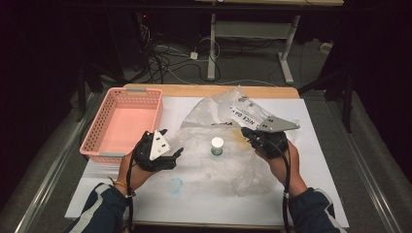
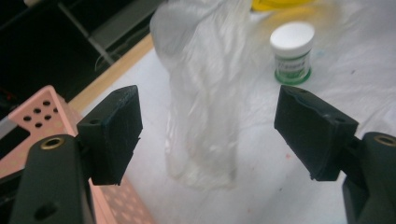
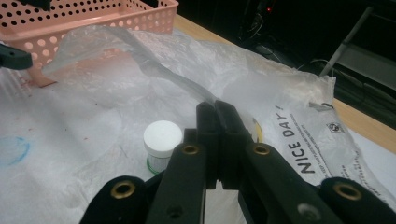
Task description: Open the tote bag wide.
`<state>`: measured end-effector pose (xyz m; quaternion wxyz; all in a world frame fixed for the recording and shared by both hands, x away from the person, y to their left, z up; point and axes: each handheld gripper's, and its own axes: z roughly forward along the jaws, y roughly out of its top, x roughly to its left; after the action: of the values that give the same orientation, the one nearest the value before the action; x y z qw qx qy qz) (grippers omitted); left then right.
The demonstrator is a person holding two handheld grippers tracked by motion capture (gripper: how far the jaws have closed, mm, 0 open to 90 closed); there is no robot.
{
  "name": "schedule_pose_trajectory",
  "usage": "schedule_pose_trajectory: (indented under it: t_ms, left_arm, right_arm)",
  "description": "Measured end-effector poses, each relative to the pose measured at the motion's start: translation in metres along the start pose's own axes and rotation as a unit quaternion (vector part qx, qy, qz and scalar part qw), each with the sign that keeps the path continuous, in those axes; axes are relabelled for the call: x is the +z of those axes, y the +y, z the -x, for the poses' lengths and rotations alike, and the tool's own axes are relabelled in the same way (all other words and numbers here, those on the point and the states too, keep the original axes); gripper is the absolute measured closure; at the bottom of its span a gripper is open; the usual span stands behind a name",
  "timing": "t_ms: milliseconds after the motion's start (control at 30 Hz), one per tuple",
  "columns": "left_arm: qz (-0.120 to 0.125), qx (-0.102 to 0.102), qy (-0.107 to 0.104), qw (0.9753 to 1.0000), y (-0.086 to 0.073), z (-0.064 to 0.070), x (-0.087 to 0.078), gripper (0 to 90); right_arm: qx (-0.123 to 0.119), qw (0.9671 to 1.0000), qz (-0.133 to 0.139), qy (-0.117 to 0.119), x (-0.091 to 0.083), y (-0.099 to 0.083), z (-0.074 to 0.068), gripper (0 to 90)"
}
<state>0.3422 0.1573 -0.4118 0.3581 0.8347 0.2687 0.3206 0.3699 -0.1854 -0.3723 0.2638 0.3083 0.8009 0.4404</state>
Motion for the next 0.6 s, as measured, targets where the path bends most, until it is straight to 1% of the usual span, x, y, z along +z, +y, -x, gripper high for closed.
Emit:
schedule_pose_trajectory:
  t_ms: [100,133,167,233,267,300,333,367,400,433,467,533,567,600]
  left_arm:
    - [-0.023,0.002,-0.015,0.9996,-0.002,-0.001,0.006,25.5]
    - [-0.029,0.002,-0.019,0.9994,-0.002,0.0,0.008,27.4]
    - [-0.037,0.002,-0.024,0.999,-0.003,-0.001,0.01,31.2]
    - [-0.046,-0.003,-0.034,0.9984,-0.003,-0.001,0.014,32.5]
    - [-0.048,-0.003,-0.044,0.9979,-0.003,0.0,0.016,38.7]
    - [-0.054,-0.004,-0.044,0.9976,-0.003,0.0,0.018,39.9]
    - [-0.061,-0.001,-0.044,0.9972,-0.003,0.002,0.019,43.4]
    - [-0.065,0.003,-0.047,0.9968,-0.004,0.002,0.021,43.4]
    - [-0.066,0.006,-0.048,0.9966,-0.004,0.003,0.023,52.3]
    - [-0.068,0.003,-0.05,0.9964,-0.004,0.004,0.024,57.1]
    - [-0.069,0.005,-0.054,0.9961,-0.005,0.004,0.025,70.4]
    - [-0.067,0.009,-0.054,0.9962,-0.004,0.004,0.024,71.9]
    - [-0.065,0.01,-0.057,0.9962,-0.004,0.004,0.023,77.8]
    - [-0.065,0.013,-0.06,0.996,-0.004,0.004,0.023,80.5]
  right_arm:
    - [0.002,1.0,0.0,-0.001,-0.002,-0.001,0.002,90.0]
    - [0.003,1.0,0.001,-0.003,-0.003,-0.002,0.004,90.0]
    - [0.006,1.0,0.002,-0.003,-0.004,-0.002,0.005,90.0]
    - [0.011,0.9999,0.004,-0.003,-0.006,-0.002,0.008,90.0]
    - [0.013,0.9999,0.006,-0.004,-0.007,-0.003,0.009,90.0]
    - [0.016,0.9998,0.009,-0.001,-0.008,-0.003,0.01,90.0]
    - [0.017,0.9998,0.009,-0.002,-0.008,-0.003,0.01,90.0]
    - [0.017,0.9998,0.009,-0.002,-0.008,-0.003,0.01,90.0]
    - [0.015,0.9998,0.01,-0.001,-0.008,-0.003,0.01,90.0]
    - [0.015,0.9998,0.011,0.0,-0.008,-0.003,0.01,90.0]
    - [0.013,0.9999,0.011,0.0,-0.008,-0.004,0.009,89.1]
    - [0.013,0.9999,0.01,0.002,-0.008,-0.004,0.008,87.3]
    - [0.013,0.9998,0.013,0.007,-0.008,-0.004,0.008,84.8]
    - [0.01,0.9997,0.016,0.012,-0.009,-0.004,0.007,81.9]
